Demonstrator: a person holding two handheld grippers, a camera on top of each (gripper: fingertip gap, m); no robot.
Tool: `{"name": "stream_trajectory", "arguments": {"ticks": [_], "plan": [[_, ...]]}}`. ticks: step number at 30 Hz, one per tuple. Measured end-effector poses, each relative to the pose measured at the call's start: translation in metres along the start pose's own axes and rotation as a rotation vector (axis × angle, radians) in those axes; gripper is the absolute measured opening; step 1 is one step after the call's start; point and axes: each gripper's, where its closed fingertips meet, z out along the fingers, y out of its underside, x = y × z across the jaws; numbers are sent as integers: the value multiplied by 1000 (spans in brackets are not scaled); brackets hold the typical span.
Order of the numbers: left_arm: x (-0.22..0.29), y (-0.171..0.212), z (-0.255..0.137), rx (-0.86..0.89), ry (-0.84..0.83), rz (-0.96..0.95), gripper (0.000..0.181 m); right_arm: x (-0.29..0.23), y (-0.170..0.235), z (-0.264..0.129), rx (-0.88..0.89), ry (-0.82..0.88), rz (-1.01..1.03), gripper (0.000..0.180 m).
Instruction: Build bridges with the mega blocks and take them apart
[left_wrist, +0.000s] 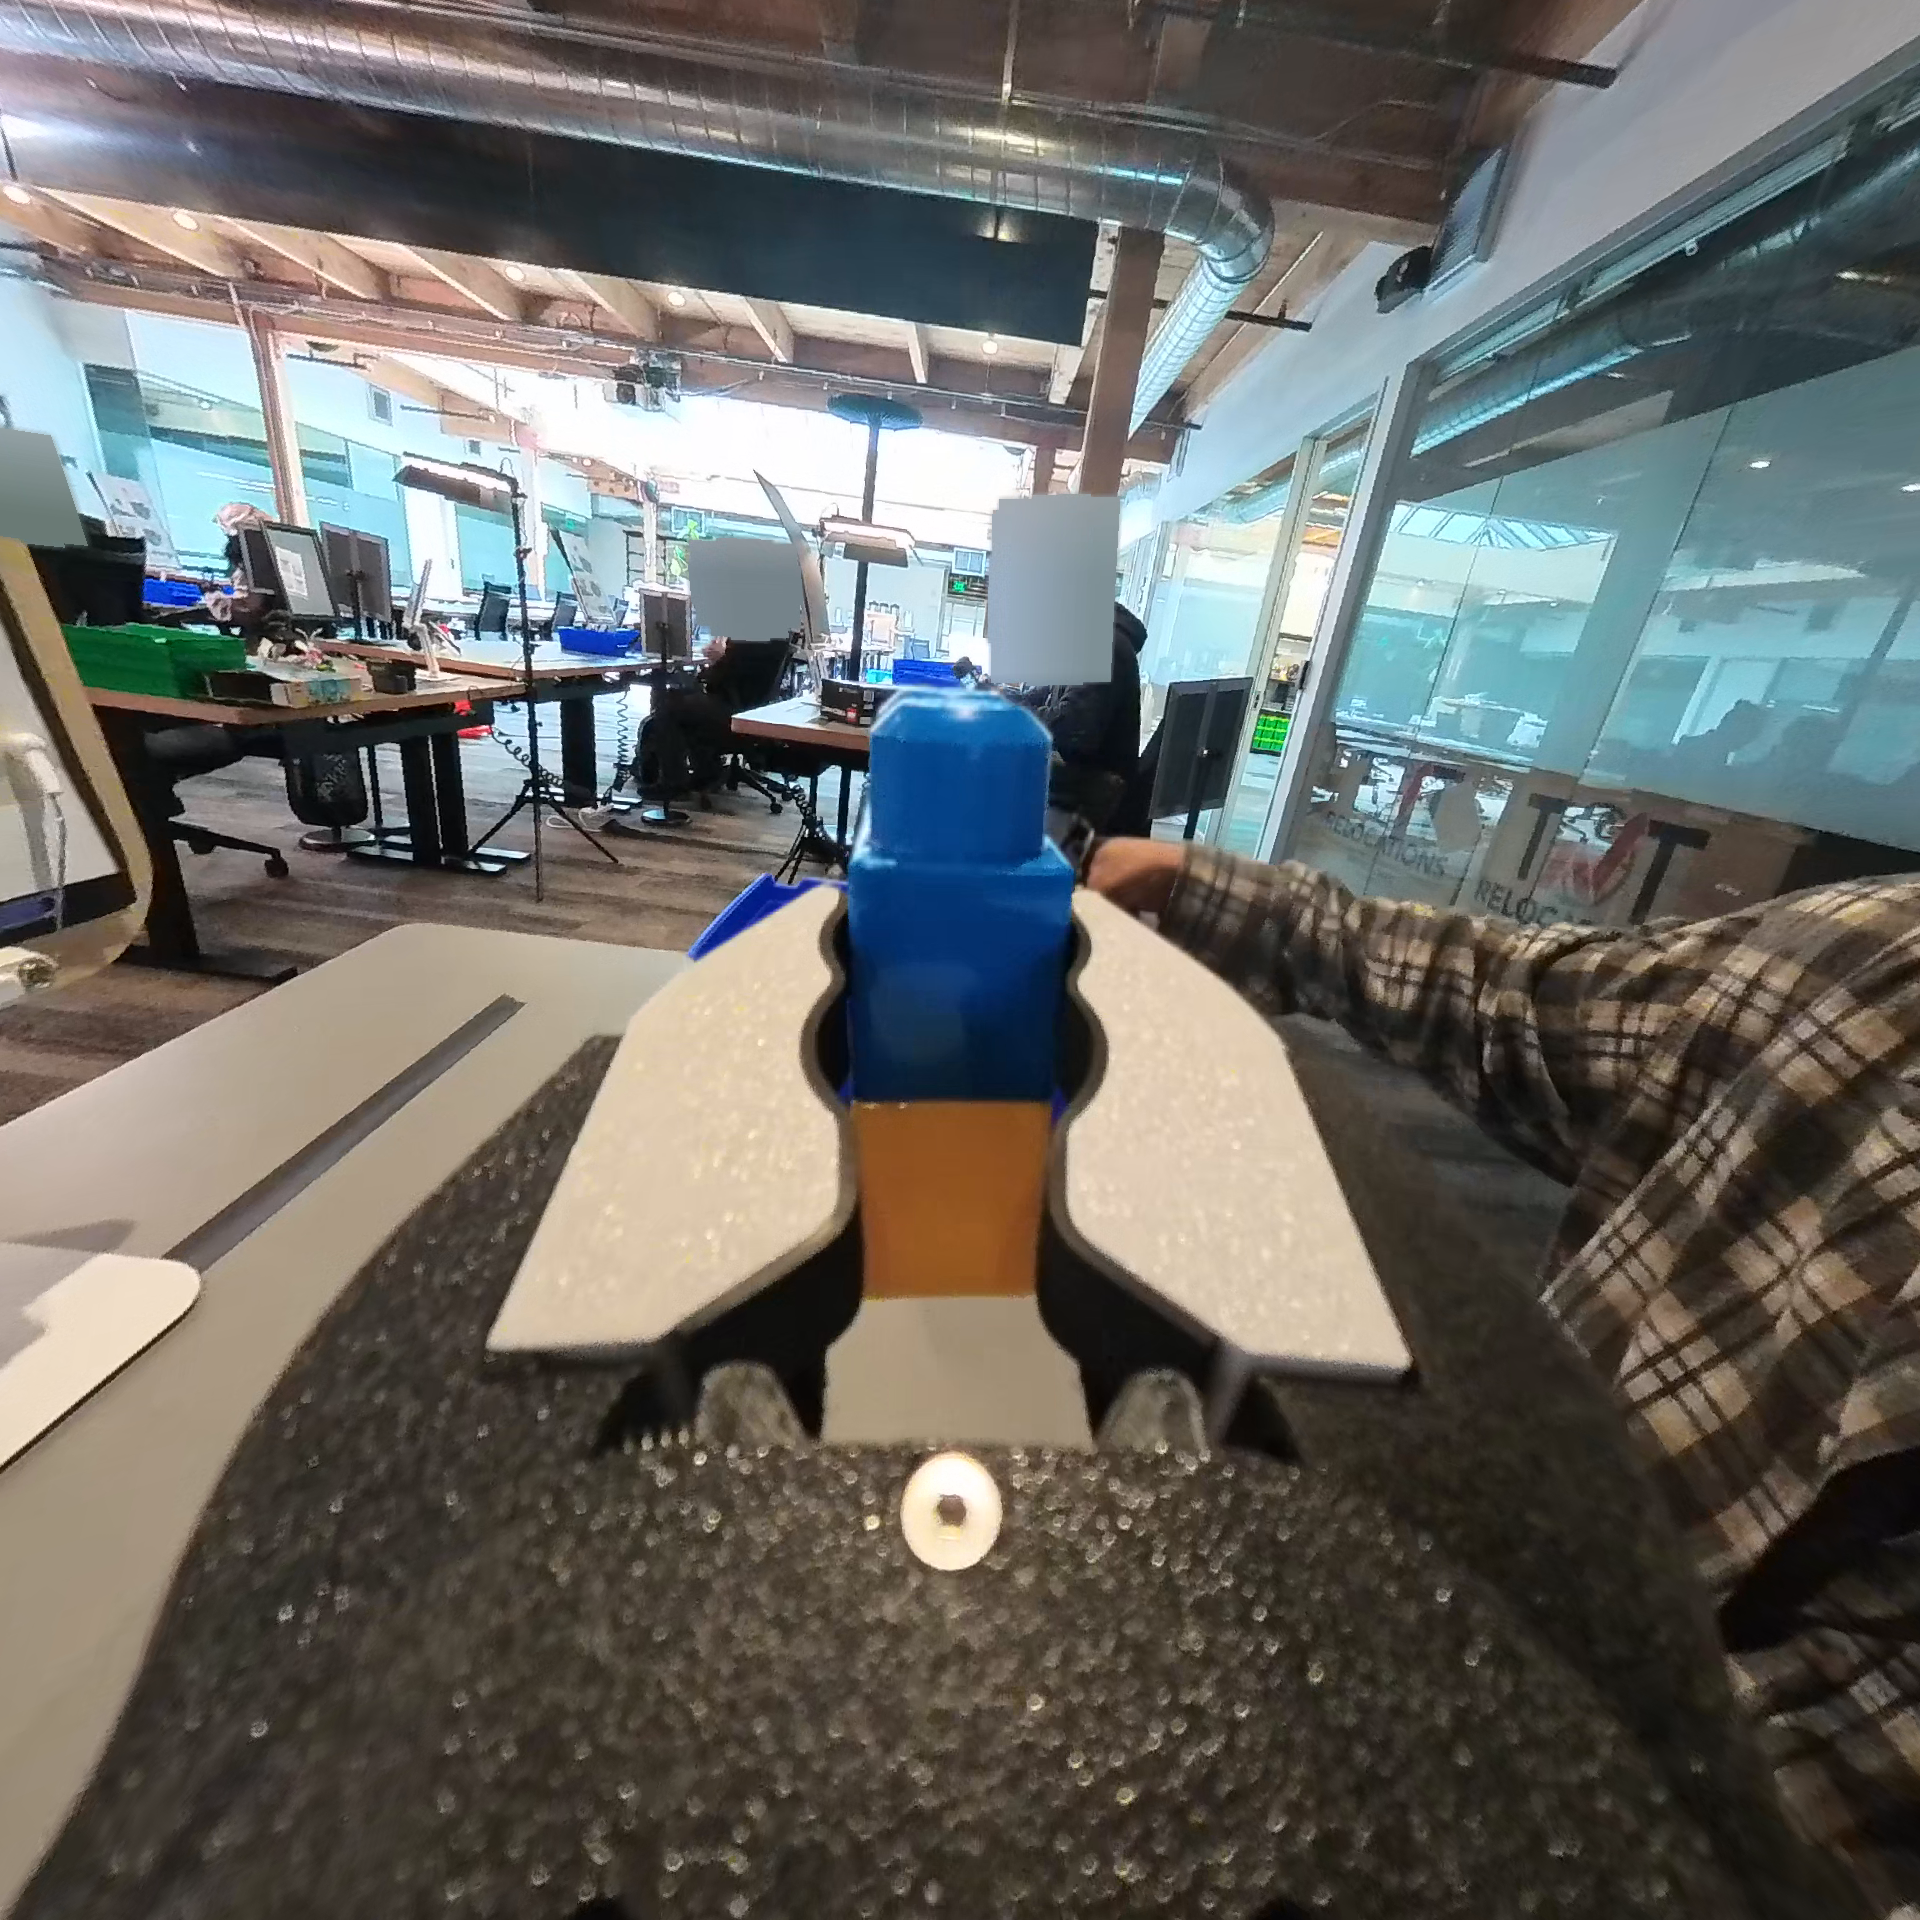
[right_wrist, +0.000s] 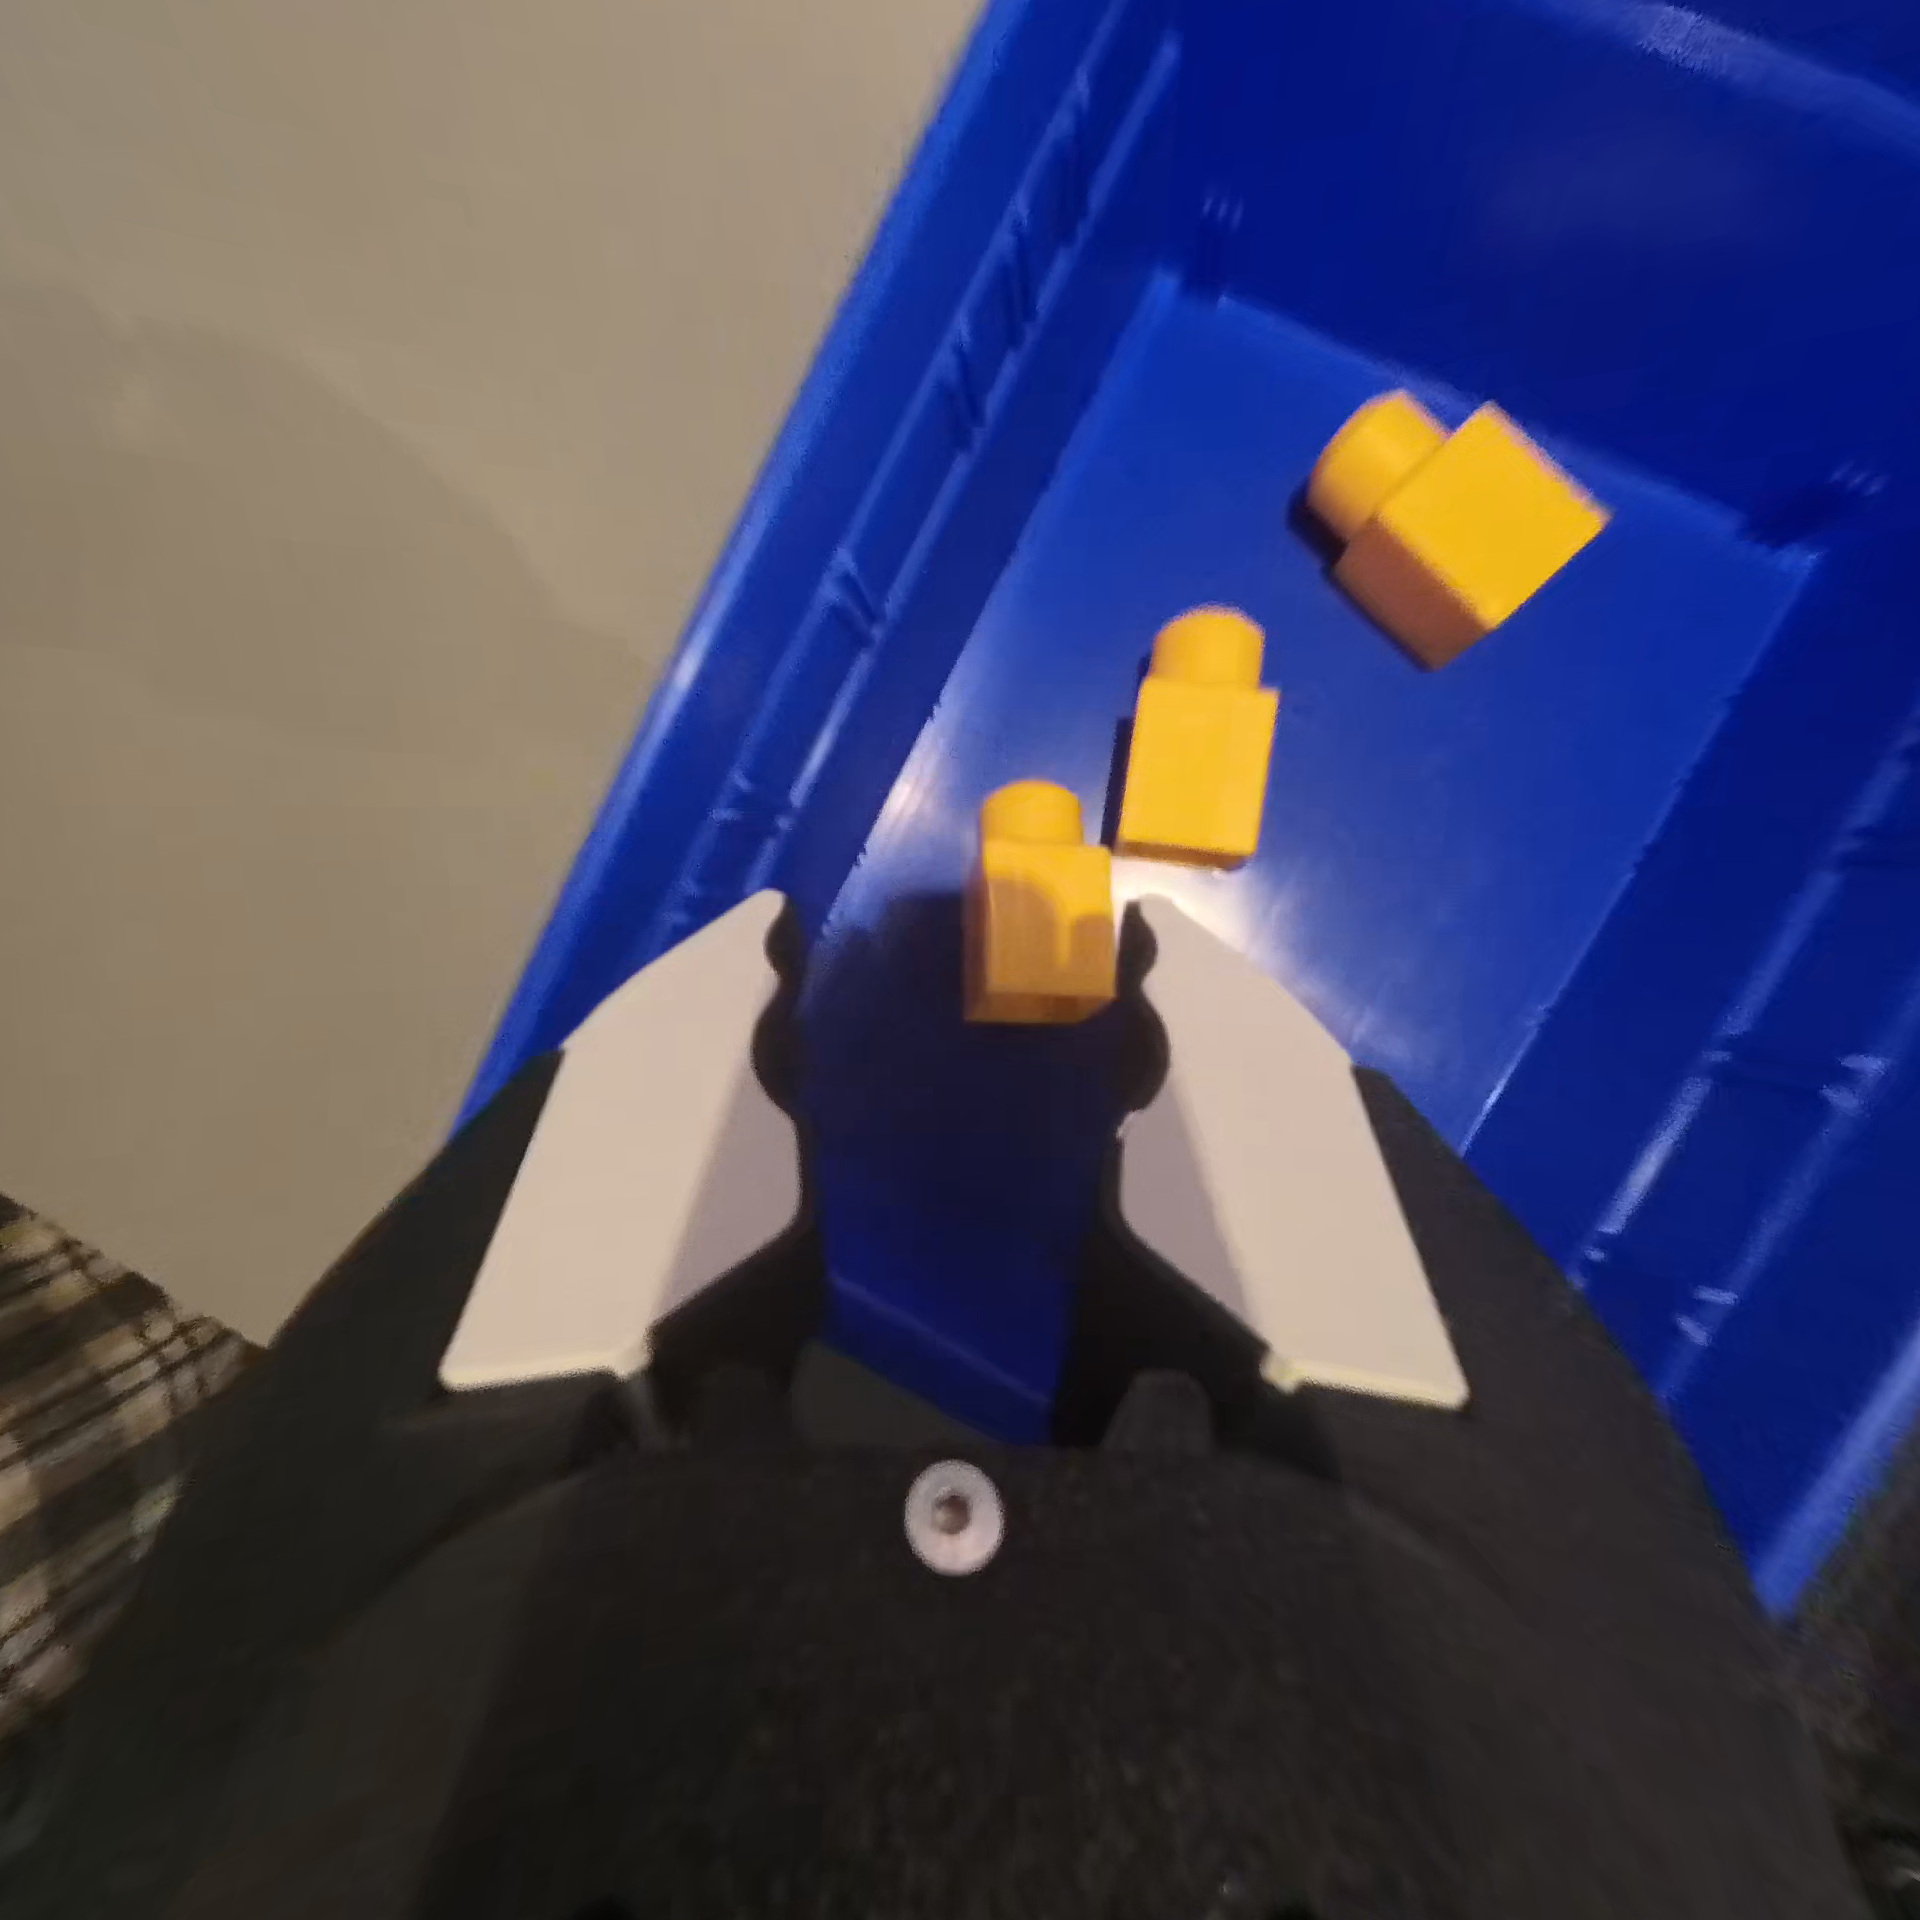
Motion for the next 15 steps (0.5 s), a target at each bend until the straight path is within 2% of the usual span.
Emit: {"name": "stream_trajectory", "arguments": {"ticks": [1,3,5,7,9,12,15], "plan": [[-1,0,-1,-2,-3,-1,36,0,-12,-10,43,14,-4,63],[-2,1,-1,-1,-2,-3,36,-6,-49,-37,192,46,-25,67],[-2,1,-1,-3,3,-6,36,-34,-96,-65,412,5,-73,69],[-2,3,1,-7,10,-10,36,-82,-142,-91,669,-111,-135,64],[0,5,3,-7,23,-20,36,-141,-175,-104,857,-301,-184,64],[1,10,7,-17,33,-25,36,-223,-205,-95,953,-625,-222,66],[2,14,9,-32,32,-25,37,-281,-226,-71,957,-850,-244,66]]}}
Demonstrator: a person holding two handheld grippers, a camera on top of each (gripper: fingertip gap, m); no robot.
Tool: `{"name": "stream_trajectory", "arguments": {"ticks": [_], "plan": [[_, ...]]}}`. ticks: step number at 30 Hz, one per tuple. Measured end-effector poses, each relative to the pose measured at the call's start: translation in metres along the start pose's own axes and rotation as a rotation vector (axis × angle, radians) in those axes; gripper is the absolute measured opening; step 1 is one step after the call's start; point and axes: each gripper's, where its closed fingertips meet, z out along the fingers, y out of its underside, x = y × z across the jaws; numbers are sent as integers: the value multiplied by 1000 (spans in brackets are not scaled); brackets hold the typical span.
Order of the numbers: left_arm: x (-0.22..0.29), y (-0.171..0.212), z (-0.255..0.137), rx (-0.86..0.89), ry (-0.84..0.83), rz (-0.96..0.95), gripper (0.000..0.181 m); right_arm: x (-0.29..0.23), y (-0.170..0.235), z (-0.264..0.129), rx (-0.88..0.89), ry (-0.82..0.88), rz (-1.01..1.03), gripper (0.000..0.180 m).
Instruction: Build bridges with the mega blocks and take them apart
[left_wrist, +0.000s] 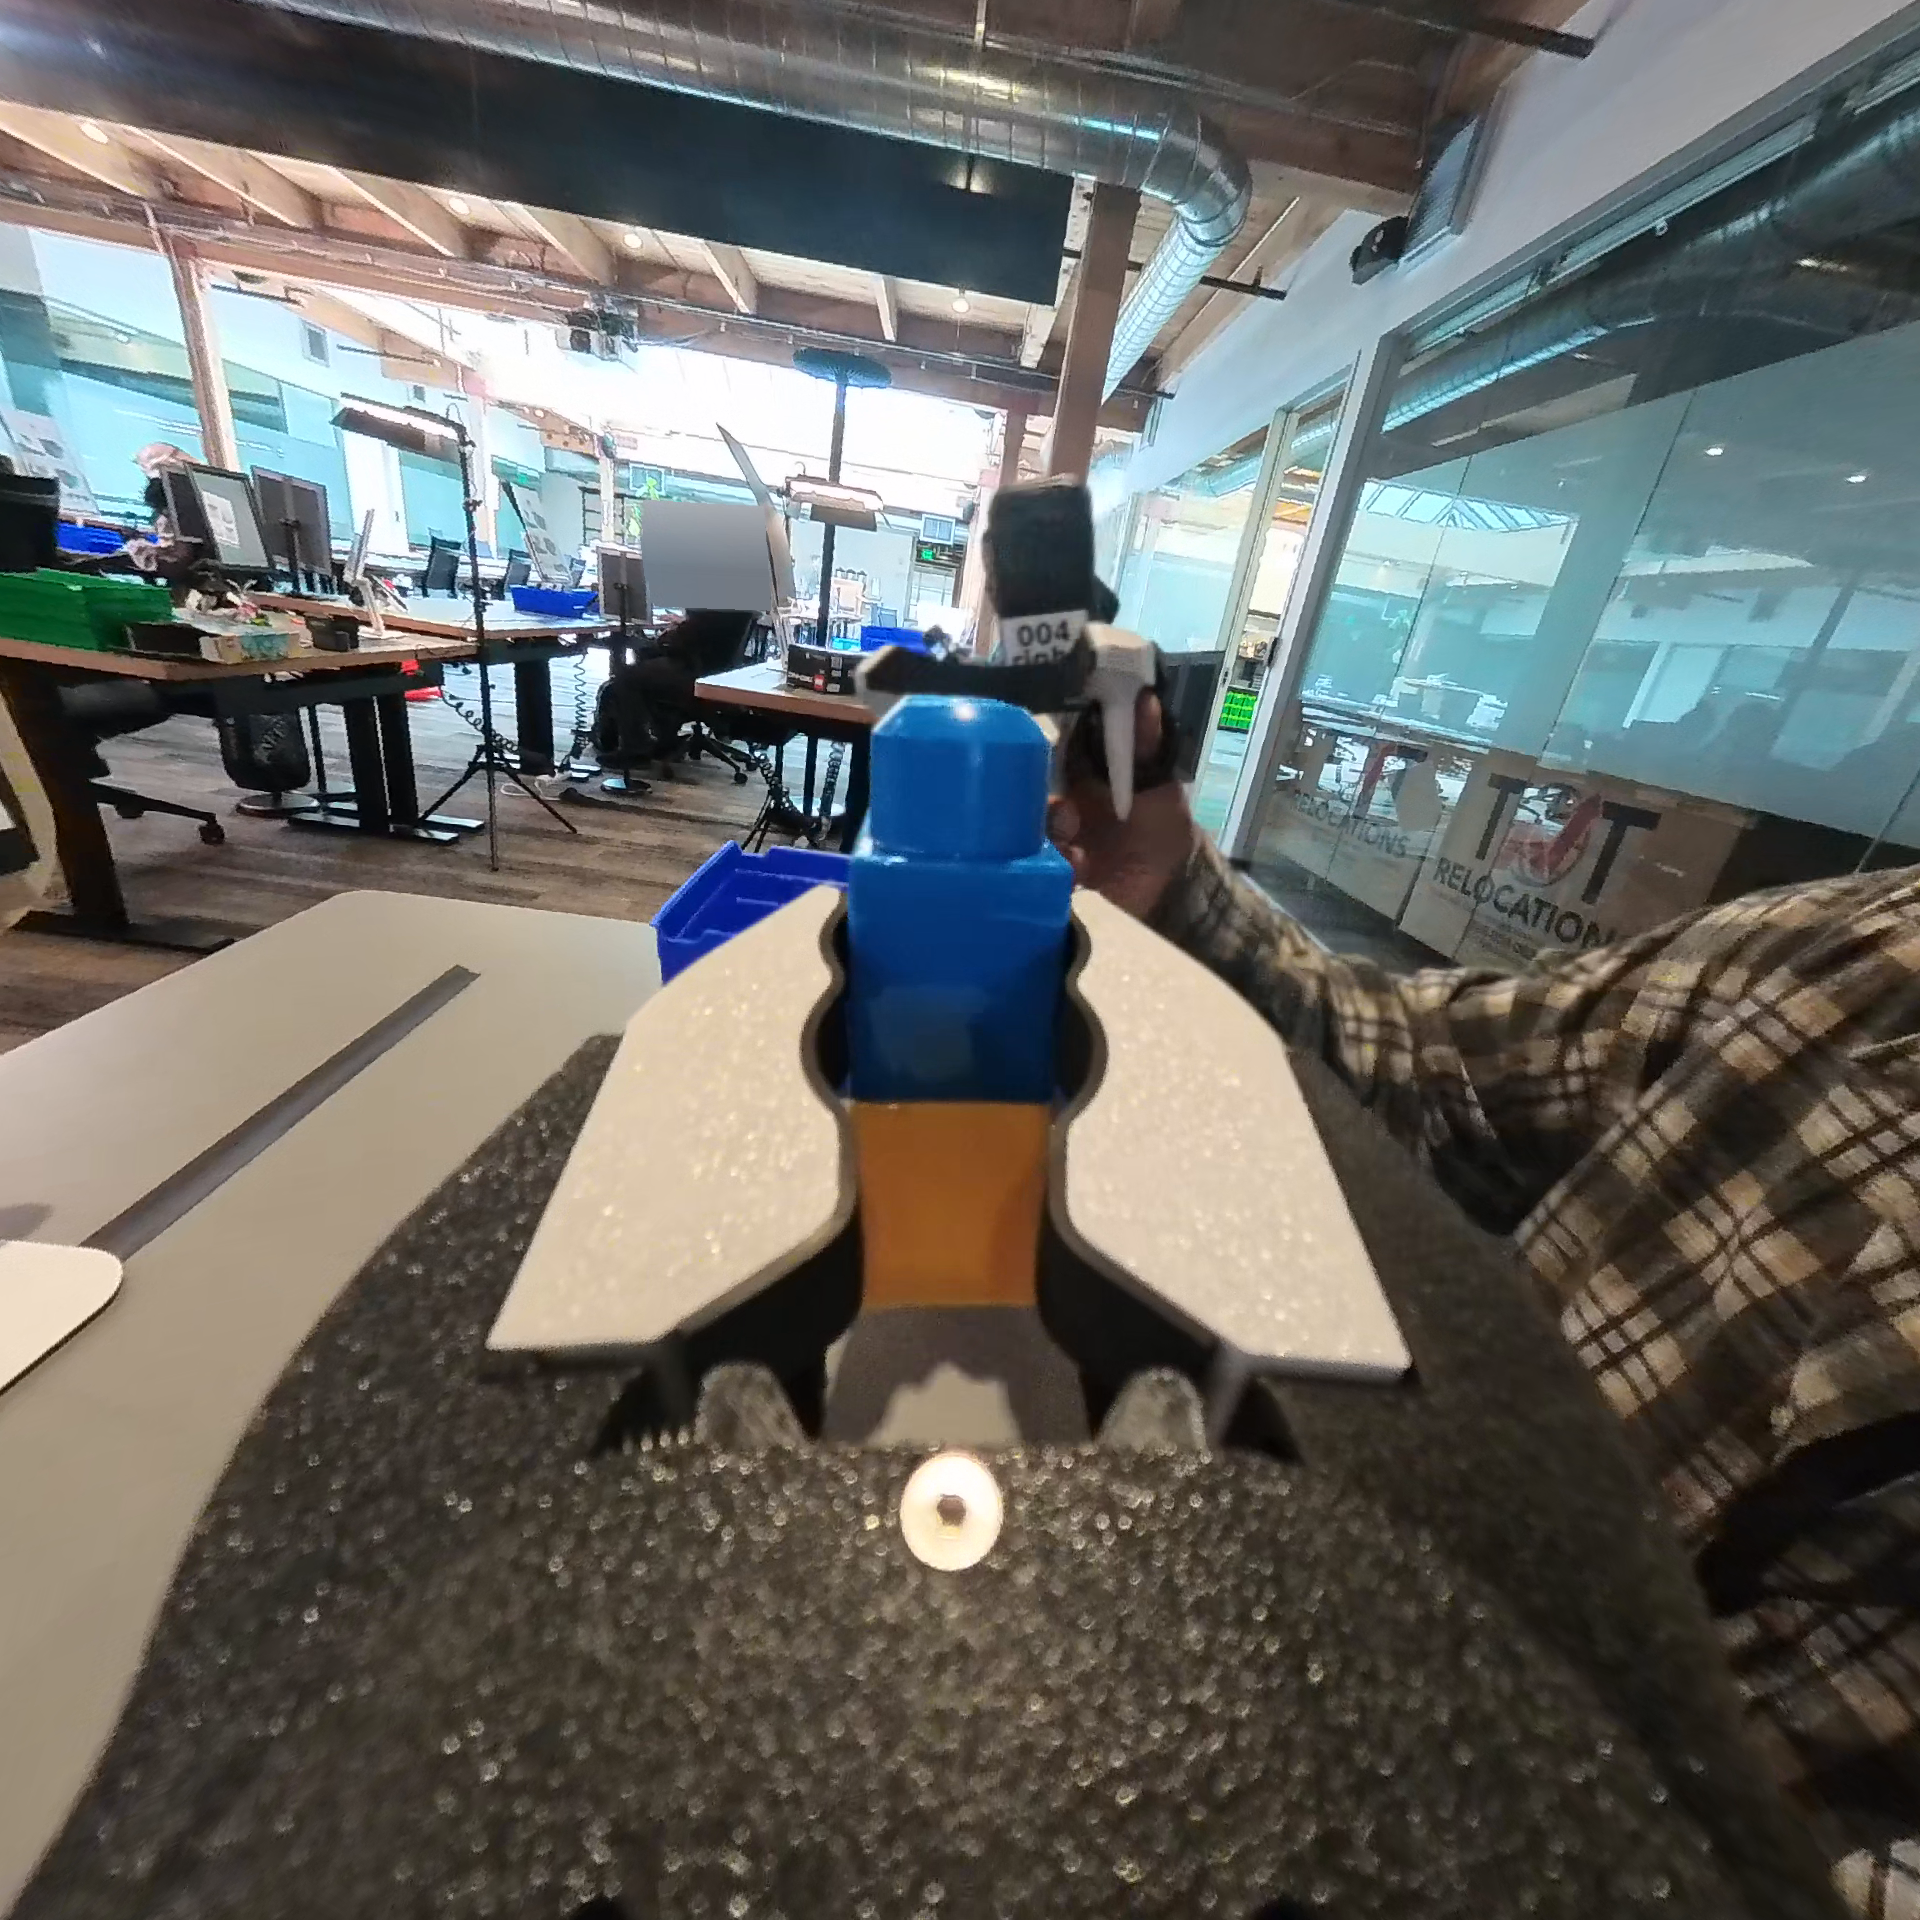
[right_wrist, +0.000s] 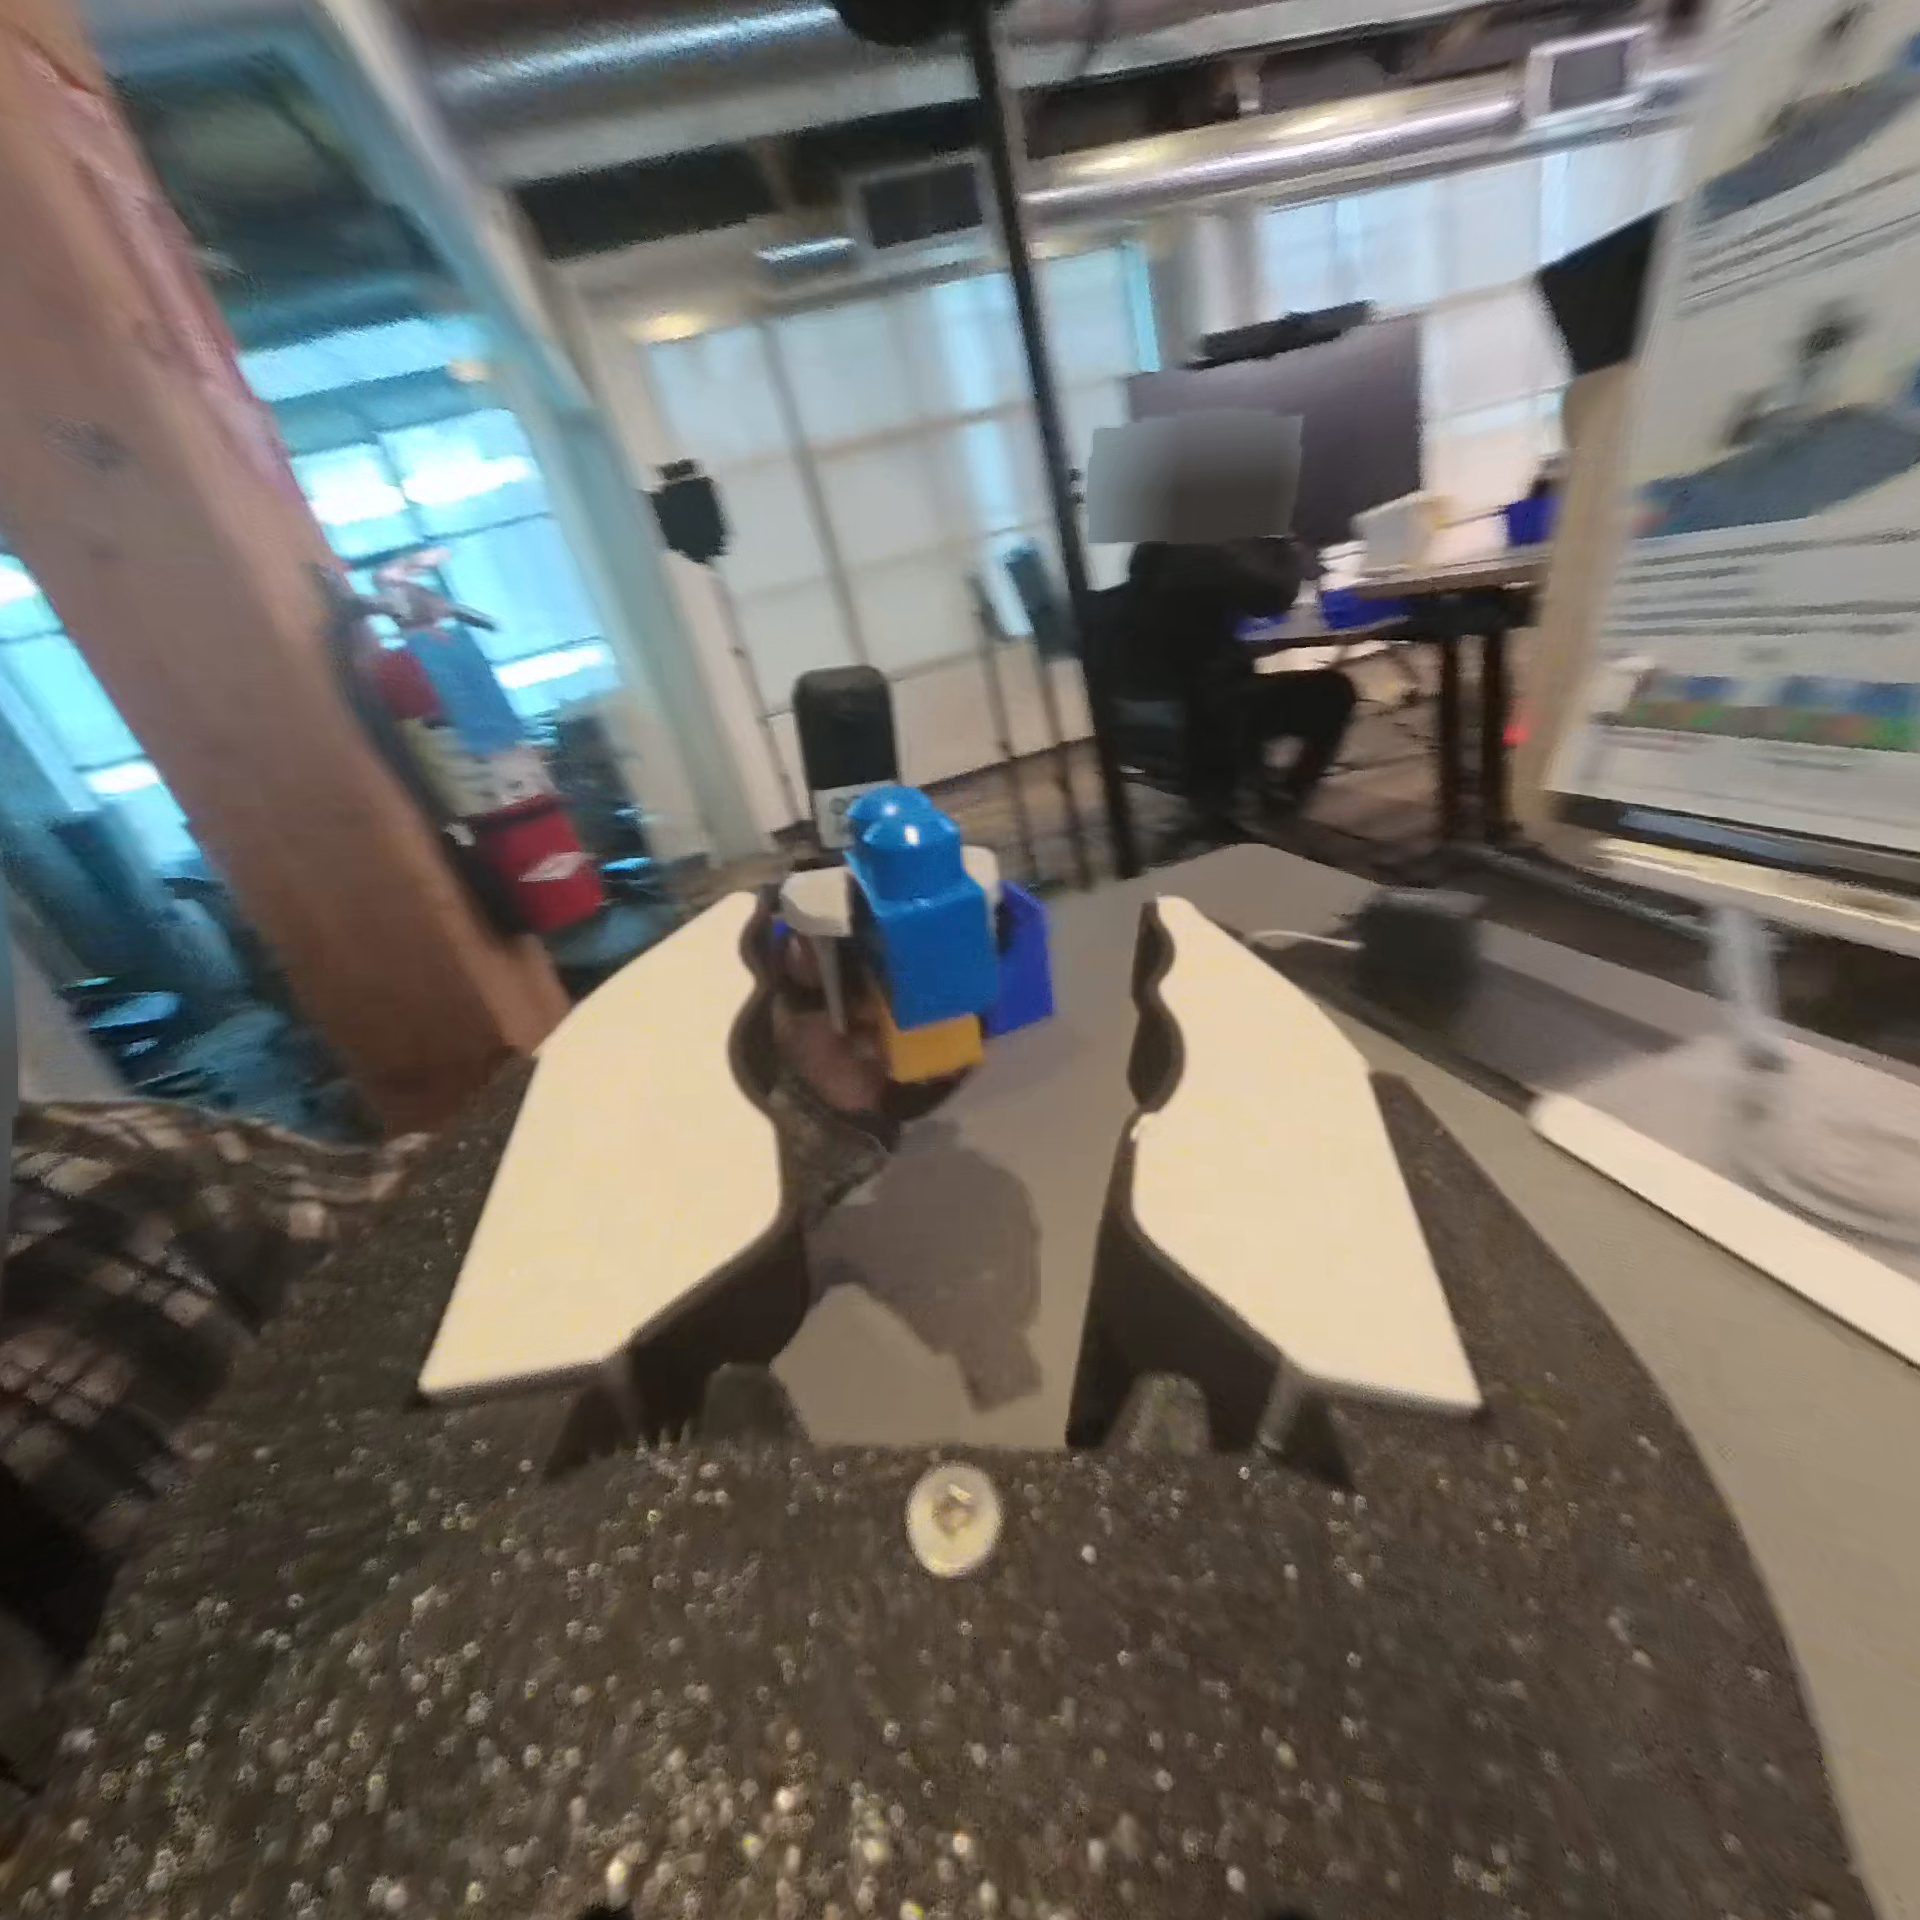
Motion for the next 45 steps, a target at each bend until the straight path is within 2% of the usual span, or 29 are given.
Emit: {"name": "stream_trajectory", "arguments": {"ticks": [5,12,14,15,20,23,24,27,29,38,39,41,43,45], "plan": [[-4,3,0,1,5,-16,37,-2,29,55,-48,-129,13,64],[-8,11,2,-9,26,-53,37,4,48,81,-131,-169,-68,59],[-8,13,4,-14,29,-56,37,0,53,85,-158,-202,-91,47],[-8,13,5,-14,30,-57,37,-4,56,84,-176,-235,-97,36],[-2,16,7,-39,79,-42,37,-8,53,81,-169,-260,-119,35],[-4,26,9,-104,87,-70,60,-4,44,76,-128,-256,-98,35],[-6,32,9,-132,85,-76,62,-3,42,74,-122,-265,-86,36],[-6,44,13,-184,100,-94,54,-2,42,71,-123,-263,-85,36],[-3,49,17,-201,121,-101,39,-3,42,72,-117,-272,-81,36],[-6,59,22,-285,51,-110,37,3,39,74,-56,-237,-28,35],[-7,61,22,-304,43,-109,37,4,36,75,-33,-225,-29,35],[-11,83,22,-423,-11,-68,37,10,7,63,138,-190,6,36],[-7,91,29,-398,14,-112,36,23,-19,41,263,-142,26,36],[-4,87,32,-369,47,-128,37,31,-20,25,260,-75,5,36]]}}
